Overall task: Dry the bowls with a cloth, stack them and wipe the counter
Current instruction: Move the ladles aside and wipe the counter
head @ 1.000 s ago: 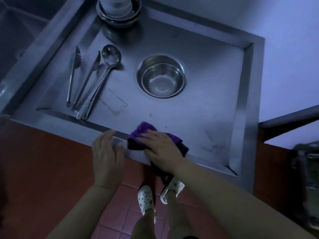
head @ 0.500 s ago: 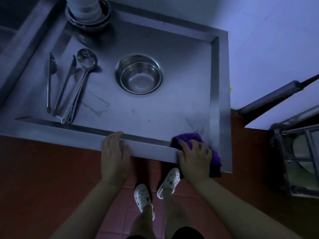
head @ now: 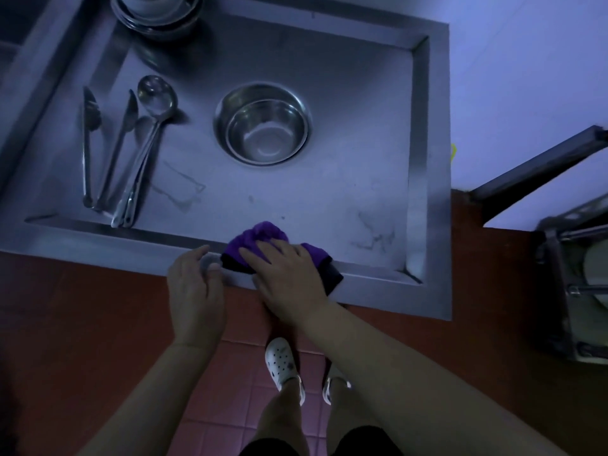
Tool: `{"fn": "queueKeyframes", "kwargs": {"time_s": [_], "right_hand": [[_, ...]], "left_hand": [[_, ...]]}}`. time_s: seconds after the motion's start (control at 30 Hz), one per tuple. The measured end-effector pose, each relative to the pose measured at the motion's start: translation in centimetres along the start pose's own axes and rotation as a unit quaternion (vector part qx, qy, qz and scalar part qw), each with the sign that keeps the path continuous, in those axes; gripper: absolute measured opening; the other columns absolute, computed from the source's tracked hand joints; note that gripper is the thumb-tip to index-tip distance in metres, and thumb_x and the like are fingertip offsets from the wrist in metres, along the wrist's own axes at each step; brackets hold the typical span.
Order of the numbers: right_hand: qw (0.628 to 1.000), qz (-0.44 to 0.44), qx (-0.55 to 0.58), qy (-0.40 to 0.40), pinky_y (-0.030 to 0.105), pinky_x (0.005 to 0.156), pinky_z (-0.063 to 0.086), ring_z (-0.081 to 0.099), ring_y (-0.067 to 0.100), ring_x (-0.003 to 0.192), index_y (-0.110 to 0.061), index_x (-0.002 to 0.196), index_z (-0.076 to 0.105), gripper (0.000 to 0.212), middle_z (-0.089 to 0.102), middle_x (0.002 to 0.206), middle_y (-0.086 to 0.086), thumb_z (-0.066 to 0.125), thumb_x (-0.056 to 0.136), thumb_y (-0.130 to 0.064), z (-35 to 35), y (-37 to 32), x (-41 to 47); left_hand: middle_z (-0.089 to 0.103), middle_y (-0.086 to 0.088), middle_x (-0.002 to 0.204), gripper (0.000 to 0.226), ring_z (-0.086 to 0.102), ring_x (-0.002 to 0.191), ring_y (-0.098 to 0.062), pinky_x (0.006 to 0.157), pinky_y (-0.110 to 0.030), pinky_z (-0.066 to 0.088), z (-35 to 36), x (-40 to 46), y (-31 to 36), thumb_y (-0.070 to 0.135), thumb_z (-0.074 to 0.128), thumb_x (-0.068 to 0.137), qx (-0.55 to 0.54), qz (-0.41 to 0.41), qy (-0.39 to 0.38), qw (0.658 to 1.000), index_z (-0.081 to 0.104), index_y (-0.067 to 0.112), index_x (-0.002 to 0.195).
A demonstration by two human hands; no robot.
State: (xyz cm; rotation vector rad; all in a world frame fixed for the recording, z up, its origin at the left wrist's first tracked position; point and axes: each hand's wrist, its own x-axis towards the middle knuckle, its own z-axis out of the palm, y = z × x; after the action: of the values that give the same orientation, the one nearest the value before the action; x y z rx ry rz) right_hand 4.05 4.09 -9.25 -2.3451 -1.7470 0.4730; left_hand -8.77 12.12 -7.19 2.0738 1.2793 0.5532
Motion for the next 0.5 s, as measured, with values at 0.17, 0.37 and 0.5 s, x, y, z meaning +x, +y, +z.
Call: {"fn": "queueKeyframes", "kwargs": {"time_s": [0.17,0.37,0.5], "right_hand": [[0.998,0.066,-0.006,-0.015,0.04,0.088,0.042,0.053,0.026,0.114,-0.026,0.131,0.053,0.047,0.058,0.129,0.001,0.042,0.087,-0.038,-2.9,8.2,-7.6],[0.997,0.052,-0.042,-0.035,0.037,0.09,0.046,0.056,0.025,0.111,-0.023,0.123,0.061,0.042,0.06,0.125,0.002,0.045,0.086,-0.037,-5.8,16.1,-10.8],[0.995,0.035,-0.089,-0.038,0.037,0.092,0.044,0.055,0.027,0.115,-0.026,0.125,0.06,0.048,0.058,0.131,0.002,0.055,0.078,-0.036,-7.6,20.9,-6.2]], "left_hand": [[0.056,-0.023,0.114,0.029,0.048,0.109,-0.036,0.095,-0.022,0.028,3.7,0.4,4.3,0.003,0.049,0.09,-0.015,0.036,-0.07,0.997,0.054,-0.006,0.118],[0.057,-0.023,0.116,0.034,0.05,0.109,-0.039,0.099,-0.033,0.032,7.8,2.2,9.8,0.0,0.057,0.085,0.024,0.103,-0.13,0.986,0.054,-0.008,0.118],[0.049,-0.022,0.131,0.052,0.044,0.119,-0.038,0.103,-0.044,0.033,11.5,4.3,12.4,0.006,0.062,0.081,0.084,0.111,-0.173,0.975,0.048,-0.003,0.13]]}}
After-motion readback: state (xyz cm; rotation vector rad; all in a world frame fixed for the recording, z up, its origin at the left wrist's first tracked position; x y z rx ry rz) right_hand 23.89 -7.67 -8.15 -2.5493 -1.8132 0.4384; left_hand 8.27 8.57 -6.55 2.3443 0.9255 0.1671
